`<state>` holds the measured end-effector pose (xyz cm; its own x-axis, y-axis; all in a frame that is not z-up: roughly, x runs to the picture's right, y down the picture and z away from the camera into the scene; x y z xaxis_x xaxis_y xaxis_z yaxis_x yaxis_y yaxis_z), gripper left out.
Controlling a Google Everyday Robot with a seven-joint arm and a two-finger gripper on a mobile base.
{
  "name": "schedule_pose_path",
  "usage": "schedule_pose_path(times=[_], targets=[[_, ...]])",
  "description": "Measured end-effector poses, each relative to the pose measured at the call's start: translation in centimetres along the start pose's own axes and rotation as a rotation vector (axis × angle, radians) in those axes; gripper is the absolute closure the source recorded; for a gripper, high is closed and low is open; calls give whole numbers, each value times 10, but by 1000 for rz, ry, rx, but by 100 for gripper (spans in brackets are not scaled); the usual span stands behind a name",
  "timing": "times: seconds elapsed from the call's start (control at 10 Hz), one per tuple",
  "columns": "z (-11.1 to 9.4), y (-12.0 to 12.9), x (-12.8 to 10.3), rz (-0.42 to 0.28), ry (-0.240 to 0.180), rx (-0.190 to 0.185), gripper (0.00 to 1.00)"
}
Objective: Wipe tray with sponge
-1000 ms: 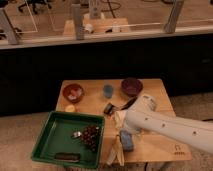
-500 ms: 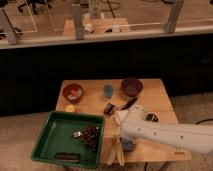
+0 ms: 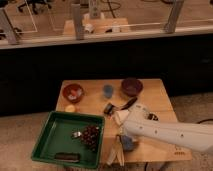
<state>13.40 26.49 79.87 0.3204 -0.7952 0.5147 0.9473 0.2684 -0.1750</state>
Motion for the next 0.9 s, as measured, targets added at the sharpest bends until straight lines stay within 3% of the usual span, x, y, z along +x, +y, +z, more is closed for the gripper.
schedule_pose_path(times=[0.2, 0.5, 0.9], targets=[[7, -5, -2, -15, -20, 4, 33], [7, -12, -6, -19, -33, 24, 63], [-38, -19, 1, 17, -11, 6, 99]])
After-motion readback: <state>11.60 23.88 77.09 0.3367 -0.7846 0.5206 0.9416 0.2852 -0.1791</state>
